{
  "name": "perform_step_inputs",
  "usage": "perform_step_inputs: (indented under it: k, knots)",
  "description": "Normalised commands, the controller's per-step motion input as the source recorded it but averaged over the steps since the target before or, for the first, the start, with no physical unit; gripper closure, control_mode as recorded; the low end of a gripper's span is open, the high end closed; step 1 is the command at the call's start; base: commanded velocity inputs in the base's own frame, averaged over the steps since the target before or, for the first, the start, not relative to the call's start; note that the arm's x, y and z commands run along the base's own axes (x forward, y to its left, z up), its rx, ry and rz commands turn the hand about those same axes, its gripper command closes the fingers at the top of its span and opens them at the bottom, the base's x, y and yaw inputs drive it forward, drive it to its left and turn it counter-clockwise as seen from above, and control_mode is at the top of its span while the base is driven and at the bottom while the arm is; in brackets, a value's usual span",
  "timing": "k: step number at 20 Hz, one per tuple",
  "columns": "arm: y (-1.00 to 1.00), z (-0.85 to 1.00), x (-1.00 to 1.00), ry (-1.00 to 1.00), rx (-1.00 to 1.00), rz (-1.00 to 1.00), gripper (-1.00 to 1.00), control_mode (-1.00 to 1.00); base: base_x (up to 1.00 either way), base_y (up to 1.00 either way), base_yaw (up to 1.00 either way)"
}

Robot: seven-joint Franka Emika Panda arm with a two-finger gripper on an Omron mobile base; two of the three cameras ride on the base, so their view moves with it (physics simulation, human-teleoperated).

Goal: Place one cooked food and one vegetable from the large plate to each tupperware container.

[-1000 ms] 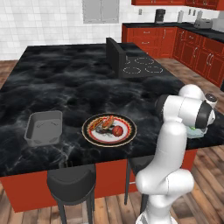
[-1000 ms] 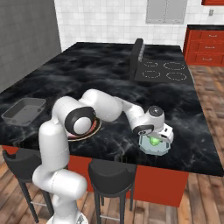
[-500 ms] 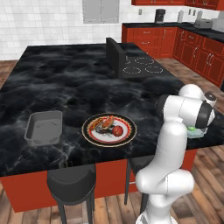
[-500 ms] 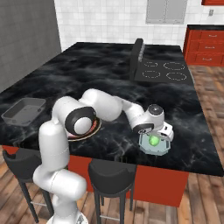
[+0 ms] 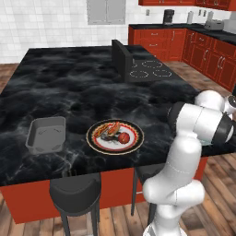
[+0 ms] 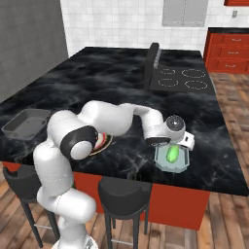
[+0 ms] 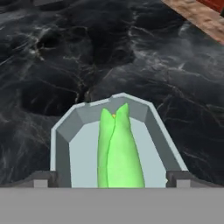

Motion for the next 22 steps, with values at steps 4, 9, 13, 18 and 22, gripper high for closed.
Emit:
perform_step_inputs:
  k: [4, 9, 13, 18, 22]
  knots:
    - [0.08, 1.0, -0.66, -0.24, 0.0, 0.11, -1.0, -1.0, 0.0, 0.0, 0.0]
    - [0.57, 1.0, -0.34, -0.04, -0.08, 0.11, -1.0, -1.0, 0.0, 0.0, 0.0]
    - [0.97, 1.0, -0.05, 0.45, -0.3, 0.12, -1.0, -1.0, 0.0, 0.0, 0.0]
    - [1.0, 1.0, 0.0, 0.48, -0.27, 0.05, -1.0, -1.0, 0.0, 0.0, 0.0]
    - [1.0, 0.97, 0.0, 0.49, -0.16, 0.02, -1.0, -1.0, 0.0, 0.0, 0.0]
